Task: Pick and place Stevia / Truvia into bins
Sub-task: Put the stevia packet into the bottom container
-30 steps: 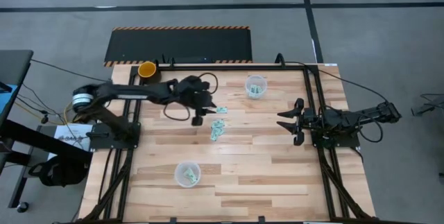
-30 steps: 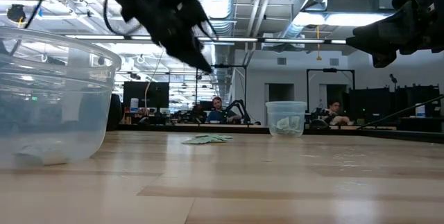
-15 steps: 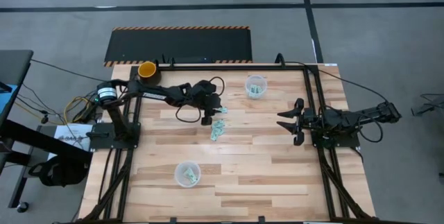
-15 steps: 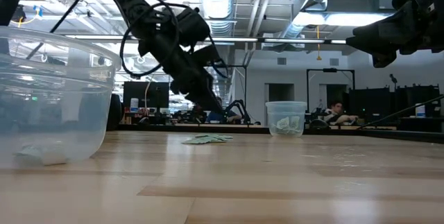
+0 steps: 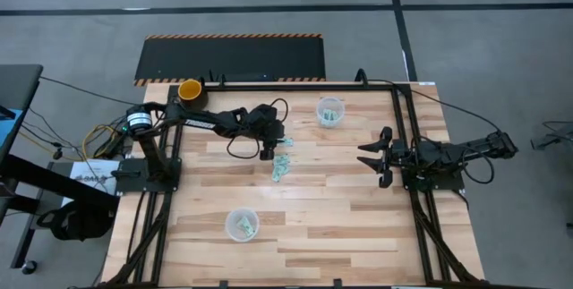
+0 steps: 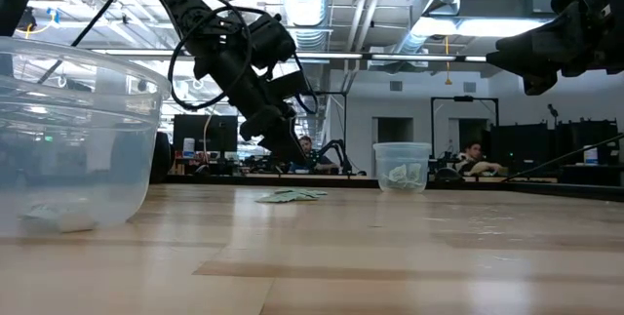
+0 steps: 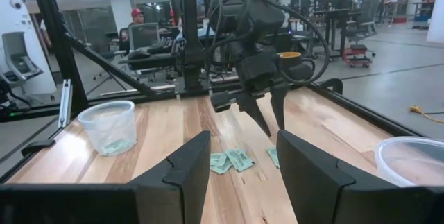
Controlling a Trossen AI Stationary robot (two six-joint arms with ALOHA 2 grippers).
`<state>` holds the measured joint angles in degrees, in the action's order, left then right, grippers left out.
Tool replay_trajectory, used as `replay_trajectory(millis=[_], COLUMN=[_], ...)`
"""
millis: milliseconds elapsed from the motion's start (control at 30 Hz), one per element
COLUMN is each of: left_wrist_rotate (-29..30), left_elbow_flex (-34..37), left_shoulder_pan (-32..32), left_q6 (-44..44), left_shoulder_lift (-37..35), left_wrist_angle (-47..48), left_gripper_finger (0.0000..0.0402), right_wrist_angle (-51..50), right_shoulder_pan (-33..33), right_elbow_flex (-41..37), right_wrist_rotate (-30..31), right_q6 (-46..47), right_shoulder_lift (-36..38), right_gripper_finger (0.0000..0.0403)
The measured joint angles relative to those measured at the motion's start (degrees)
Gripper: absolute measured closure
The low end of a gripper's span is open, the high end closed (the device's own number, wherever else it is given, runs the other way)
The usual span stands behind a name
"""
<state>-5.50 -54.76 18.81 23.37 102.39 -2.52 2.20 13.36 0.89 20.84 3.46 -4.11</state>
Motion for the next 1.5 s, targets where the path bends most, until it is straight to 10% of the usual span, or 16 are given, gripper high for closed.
replay_trajectory(millis=[1500], left_wrist_rotate=[3.3], left_elbow_flex=[-8.2], left_shoulder_pan=[-1.7], left_q6=[-1.9], left_shoulder_lift=[8.7], left_wrist_angle=[5.0], left_gripper_finger=[0.0207], right_wrist_angle=[0.0], right_shoulder_pan=[0.0], right_elbow_flex=[0.0], right_wrist_rotate=[-0.1], right_q6=[0.0], right_shoulder_lift=[0.0], right_gripper_finger=[0.0243])
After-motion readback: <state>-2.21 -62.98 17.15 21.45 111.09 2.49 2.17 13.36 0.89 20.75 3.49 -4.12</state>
